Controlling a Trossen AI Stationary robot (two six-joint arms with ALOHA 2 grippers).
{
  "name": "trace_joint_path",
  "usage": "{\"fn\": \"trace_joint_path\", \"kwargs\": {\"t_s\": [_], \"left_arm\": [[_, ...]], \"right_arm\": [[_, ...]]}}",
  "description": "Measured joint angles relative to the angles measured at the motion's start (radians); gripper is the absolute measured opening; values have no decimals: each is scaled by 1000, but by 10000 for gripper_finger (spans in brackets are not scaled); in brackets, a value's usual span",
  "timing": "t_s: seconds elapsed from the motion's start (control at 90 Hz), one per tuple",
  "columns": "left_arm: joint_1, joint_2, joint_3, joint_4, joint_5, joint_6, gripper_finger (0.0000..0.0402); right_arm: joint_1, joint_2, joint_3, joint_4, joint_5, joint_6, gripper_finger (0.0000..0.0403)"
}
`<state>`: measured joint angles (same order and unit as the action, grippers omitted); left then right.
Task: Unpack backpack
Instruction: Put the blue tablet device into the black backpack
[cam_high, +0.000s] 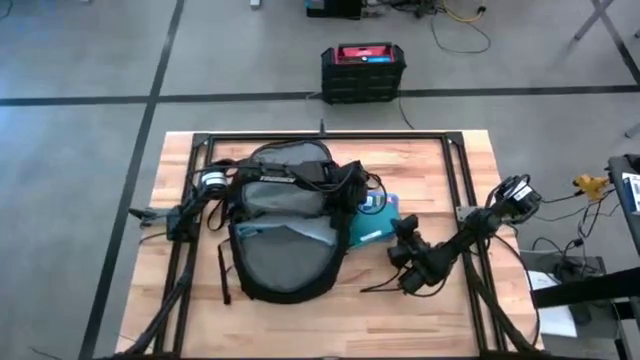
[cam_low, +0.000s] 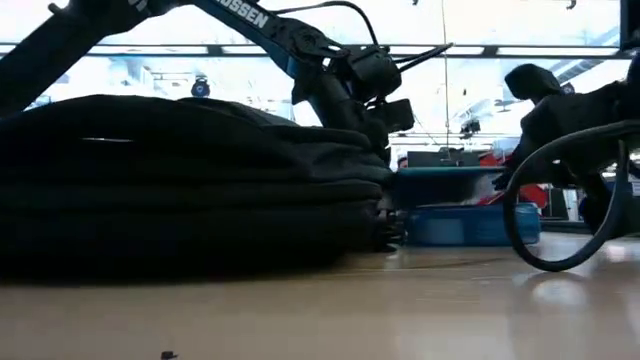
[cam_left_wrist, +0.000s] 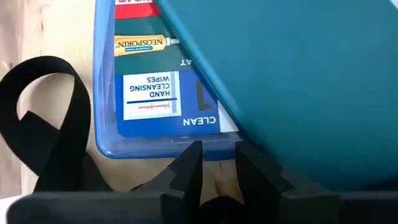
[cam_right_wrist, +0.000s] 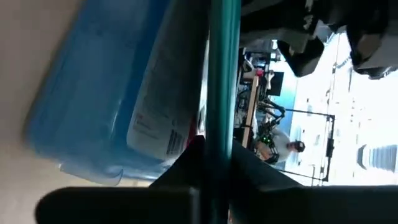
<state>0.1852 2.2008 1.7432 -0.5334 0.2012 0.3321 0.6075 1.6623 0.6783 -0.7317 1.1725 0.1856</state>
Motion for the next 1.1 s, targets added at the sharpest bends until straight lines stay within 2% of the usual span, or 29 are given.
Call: {"fn": "trace_joint_path", "kwargs": {"t_s": [0.111,0.222,0.444,0.544,0.678,0.844,1.1], "left_arm": [[0,-41,0,-25,-5,0,80],[-3,-120,10,-106,-54,0,80],[-40,-417,1,-337,-90,-57,80],[-88,-537,-27,-449,-191,-98,80],[-175,-662,-160,-456,-402,-113,85],[-240,-759,-355,-460,-609,-206,115],[-275,-881,-572,-446,-630,-364,180]], "right_arm": [[1,-4,25,-40,-8,24,15],[14,-13,63,-170,9,108,12],[41,-74,143,-350,23,251,10],[52,-102,166,-364,22,281,10],[53,-138,197,-363,45,293,9],[56,-188,249,-366,38,282,9],[58,-225,359,-361,35,249,9]]}}
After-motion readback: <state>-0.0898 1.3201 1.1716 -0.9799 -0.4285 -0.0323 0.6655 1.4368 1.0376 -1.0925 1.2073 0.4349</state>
